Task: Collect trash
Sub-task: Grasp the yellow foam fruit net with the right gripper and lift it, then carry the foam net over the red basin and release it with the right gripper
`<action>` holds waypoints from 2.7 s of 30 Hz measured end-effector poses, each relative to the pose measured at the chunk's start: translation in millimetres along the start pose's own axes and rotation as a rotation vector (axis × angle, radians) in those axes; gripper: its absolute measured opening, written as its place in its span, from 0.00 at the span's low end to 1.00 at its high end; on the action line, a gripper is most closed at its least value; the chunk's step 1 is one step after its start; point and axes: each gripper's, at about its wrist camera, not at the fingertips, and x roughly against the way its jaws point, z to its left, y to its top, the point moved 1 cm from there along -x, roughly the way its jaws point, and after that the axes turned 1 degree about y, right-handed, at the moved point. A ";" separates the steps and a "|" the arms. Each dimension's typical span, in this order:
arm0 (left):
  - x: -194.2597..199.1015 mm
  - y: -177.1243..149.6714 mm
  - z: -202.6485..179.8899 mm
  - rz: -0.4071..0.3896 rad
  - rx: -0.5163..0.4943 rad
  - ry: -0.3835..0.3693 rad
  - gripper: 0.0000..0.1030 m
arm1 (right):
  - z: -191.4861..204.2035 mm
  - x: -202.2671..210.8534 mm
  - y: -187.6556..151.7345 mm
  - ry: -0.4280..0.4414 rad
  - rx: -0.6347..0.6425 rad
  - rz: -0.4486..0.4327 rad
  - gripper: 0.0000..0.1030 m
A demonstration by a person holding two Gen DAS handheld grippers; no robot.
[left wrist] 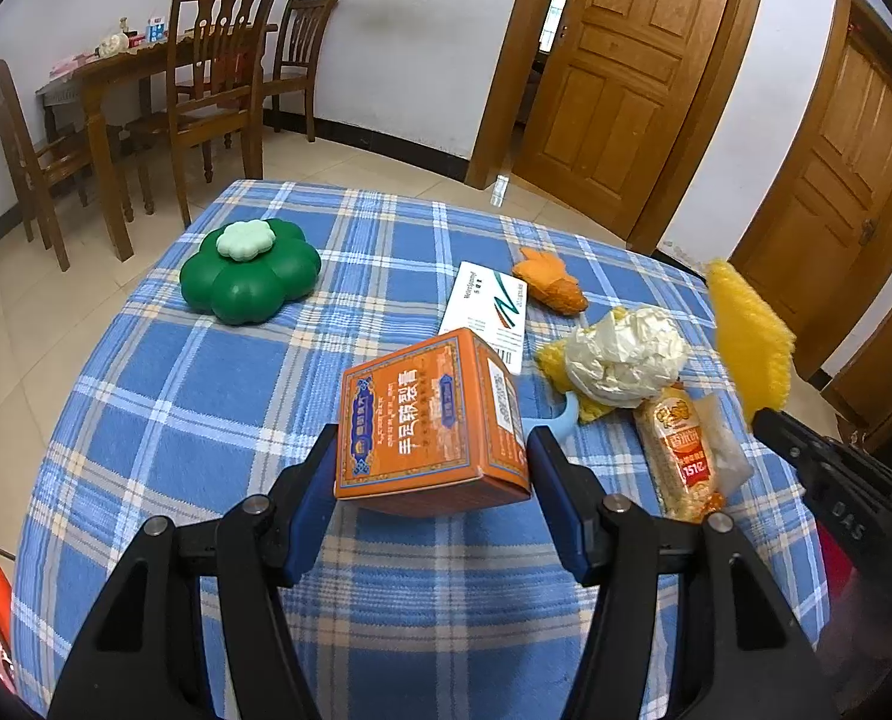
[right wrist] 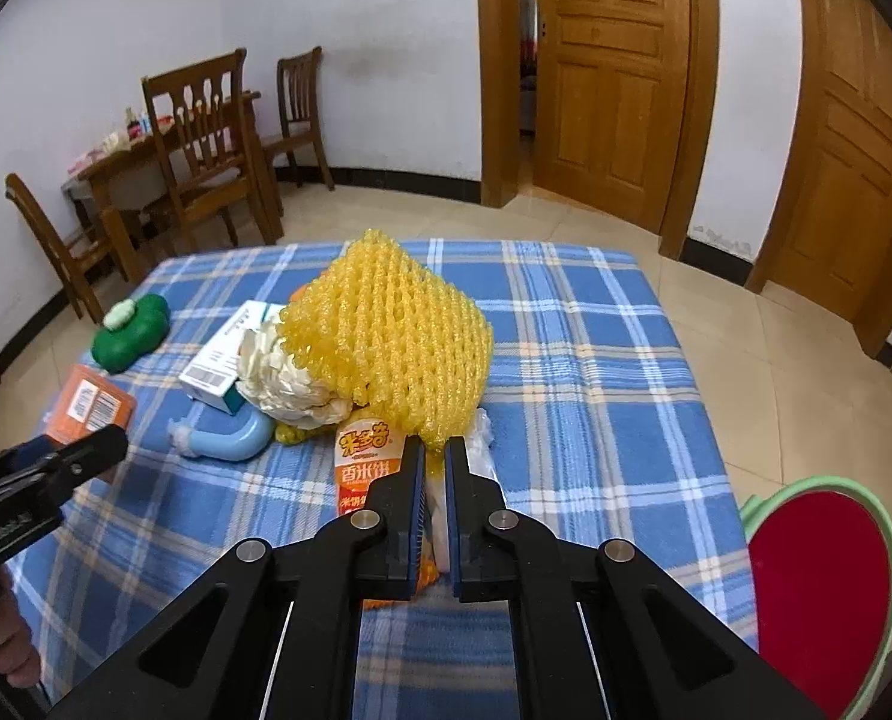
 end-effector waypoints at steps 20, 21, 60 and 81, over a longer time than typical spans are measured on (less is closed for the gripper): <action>26.5 -5.8 -27.1 -0.026 -0.046 -0.054 0.60 | -31.4 83.5 -28.9 -0.011 -0.114 -0.111 0.06; 28.0 -6.2 -28.5 -0.026 -0.048 -0.057 0.60 | -33.6 86.8 -30.8 -0.015 -0.121 -0.114 0.06; 42.2 -30.3 -122.1 0.026 -0.209 -0.187 0.60 | -160.6 147.5 -113.1 -0.230 -0.466 -0.152 0.06; 35.5 -56.4 -191.3 0.064 -0.345 -0.285 0.60 | -205.1 133.8 -153.3 -0.254 -0.588 -0.076 0.08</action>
